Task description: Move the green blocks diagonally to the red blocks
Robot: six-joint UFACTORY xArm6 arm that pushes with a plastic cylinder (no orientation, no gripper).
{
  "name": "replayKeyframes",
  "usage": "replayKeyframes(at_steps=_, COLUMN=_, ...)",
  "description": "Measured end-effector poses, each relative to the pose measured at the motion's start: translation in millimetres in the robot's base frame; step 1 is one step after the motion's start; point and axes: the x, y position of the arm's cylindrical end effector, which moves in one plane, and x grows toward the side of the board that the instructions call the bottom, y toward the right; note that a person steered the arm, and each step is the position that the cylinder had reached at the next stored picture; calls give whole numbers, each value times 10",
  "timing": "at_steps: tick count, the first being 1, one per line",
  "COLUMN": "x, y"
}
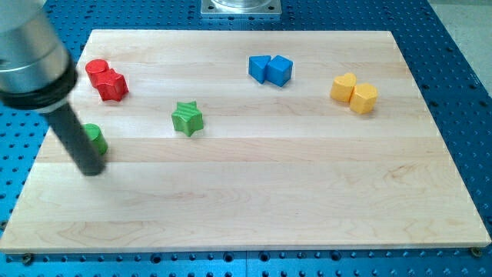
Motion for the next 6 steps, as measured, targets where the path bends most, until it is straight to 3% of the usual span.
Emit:
replayKeyframes(at_steps=1, x=-134, y=-713)
replayKeyframes(at_steps=3, x=-334, y=606)
replayKeyframes(at_steps=4, x=-297, y=312)
replayKeyframes(at_steps=5, x=103, y=554)
replayKeyframes(at_steps=6, x=203, y=1442)
